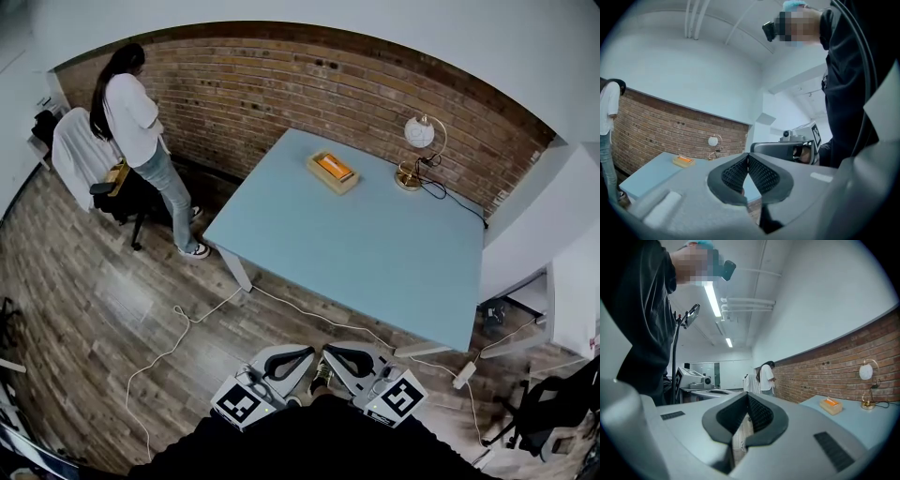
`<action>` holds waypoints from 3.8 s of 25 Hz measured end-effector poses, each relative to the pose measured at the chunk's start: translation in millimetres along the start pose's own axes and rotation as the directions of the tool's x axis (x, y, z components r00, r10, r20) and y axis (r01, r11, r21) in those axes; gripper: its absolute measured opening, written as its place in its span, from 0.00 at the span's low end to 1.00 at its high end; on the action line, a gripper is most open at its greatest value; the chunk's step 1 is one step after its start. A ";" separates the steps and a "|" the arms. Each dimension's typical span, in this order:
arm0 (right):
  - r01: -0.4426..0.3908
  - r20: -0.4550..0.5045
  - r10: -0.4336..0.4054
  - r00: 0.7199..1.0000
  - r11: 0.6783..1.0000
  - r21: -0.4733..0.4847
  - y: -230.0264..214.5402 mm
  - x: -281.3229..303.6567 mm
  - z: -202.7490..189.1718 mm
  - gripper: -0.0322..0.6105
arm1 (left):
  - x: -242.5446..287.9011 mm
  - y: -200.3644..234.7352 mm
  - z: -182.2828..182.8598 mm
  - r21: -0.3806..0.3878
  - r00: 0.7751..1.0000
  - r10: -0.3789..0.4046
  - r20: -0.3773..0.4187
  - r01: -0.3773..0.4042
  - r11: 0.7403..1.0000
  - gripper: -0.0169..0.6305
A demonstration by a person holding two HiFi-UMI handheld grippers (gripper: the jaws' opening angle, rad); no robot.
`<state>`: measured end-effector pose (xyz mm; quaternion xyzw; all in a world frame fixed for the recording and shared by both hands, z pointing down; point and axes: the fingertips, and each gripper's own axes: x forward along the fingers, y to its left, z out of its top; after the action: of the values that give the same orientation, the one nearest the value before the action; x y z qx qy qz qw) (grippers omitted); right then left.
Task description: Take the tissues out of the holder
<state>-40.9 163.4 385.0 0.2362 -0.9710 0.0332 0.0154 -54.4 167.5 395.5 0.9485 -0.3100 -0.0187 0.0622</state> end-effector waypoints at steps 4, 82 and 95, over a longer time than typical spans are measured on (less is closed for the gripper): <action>0.002 0.007 -0.002 1.000 1.000 0.007 -32.5 5.2 4.3 0.06 | 25.2 21.2 5.2 0.004 1.000 0.009 -0.006 -0.009 1.000 0.04; 0.186 -0.027 -0.185 0.982 0.980 0.072 -381.2 171.4 18.5 0.06 | 259.2 337.7 37.4 -0.023 0.996 -0.072 -0.054 0.071 0.997 0.04; 0.312 -0.053 -0.308 0.950 0.945 0.101 -422.2 229.9 17.0 0.06 | 273.8 404.9 38.4 -0.043 0.977 -0.196 -0.086 0.192 0.980 0.04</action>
<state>-51.1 -317.2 402.6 0.3856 -0.9182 0.0870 0.0252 -73.5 -322.2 410.8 0.9729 -0.2125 0.0127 0.0905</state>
